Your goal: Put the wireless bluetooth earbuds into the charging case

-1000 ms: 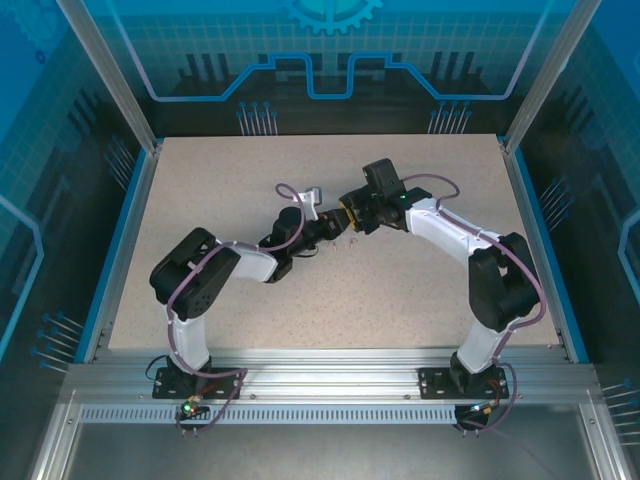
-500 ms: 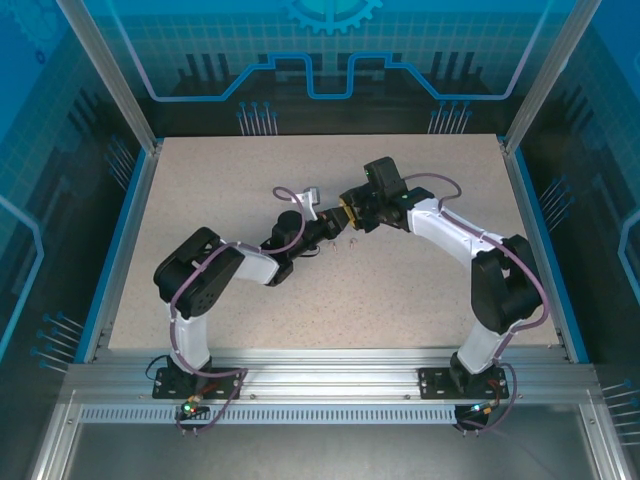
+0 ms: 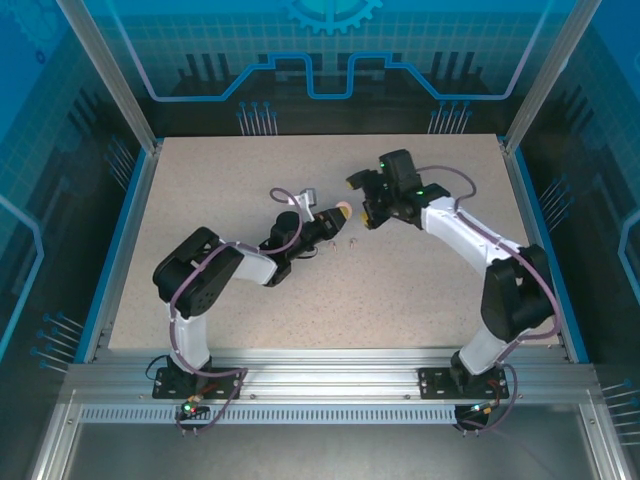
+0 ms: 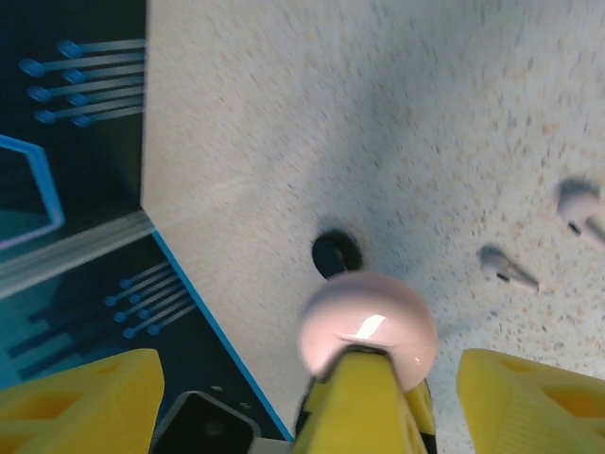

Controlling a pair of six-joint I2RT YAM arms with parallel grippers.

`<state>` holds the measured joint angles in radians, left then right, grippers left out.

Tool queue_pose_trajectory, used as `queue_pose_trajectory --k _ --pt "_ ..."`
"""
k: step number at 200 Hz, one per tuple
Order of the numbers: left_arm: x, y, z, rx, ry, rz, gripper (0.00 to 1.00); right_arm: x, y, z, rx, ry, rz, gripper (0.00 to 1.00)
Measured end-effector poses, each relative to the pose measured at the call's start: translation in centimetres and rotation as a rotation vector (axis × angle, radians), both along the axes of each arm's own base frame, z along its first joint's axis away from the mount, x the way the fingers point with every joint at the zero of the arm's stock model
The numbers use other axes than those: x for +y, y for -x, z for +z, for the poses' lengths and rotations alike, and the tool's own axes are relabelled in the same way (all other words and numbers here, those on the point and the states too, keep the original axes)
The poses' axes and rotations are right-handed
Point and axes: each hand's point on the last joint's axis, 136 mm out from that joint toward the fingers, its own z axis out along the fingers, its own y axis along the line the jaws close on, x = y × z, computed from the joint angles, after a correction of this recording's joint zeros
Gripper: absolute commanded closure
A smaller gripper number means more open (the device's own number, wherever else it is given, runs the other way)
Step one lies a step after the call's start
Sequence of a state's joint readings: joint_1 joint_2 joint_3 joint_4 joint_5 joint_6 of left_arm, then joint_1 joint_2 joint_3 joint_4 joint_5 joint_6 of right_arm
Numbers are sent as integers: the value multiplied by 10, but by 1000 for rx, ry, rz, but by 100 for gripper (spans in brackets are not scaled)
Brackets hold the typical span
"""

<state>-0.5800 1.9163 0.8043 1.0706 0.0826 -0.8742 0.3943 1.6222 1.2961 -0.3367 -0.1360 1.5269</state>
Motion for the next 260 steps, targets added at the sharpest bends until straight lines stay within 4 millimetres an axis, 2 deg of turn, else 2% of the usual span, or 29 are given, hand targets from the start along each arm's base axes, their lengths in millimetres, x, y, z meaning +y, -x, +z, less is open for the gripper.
queue_pose_trajectory --k 29,44,57,75,97,114,143,174,219,260 --pt "1 6 2 23 -6 -52 100 -46 -4 40 -131 42 -27 17" --pt "4 8 8 23 -7 -90 100 -62 1 51 -204 94 2 16" --pt "8 10 15 21 -8 -128 100 -70 10 50 -258 149 55 17" --pt "13 14 27 9 -25 -188 100 -72 28 31 -305 230 162 17" --pt "14 21 49 -22 -42 -268 100 -66 53 5 -363 277 316 17" --pt "12 30 64 -46 -52 -334 100 -60 69 -5 -418 285 409 17" --pt "7 48 77 -61 -69 -440 100 -44 85 6 -553 287 532 17" --pt "4 61 74 -34 -76 -510 100 -22 91 19 -660 279 623 17" --pt "3 69 70 -5 -74 -547 100 5 90 12 -675 270 709 18" --pt "2 72 73 -11 -70 -559 100 15 83 7 -665 272 727 20"
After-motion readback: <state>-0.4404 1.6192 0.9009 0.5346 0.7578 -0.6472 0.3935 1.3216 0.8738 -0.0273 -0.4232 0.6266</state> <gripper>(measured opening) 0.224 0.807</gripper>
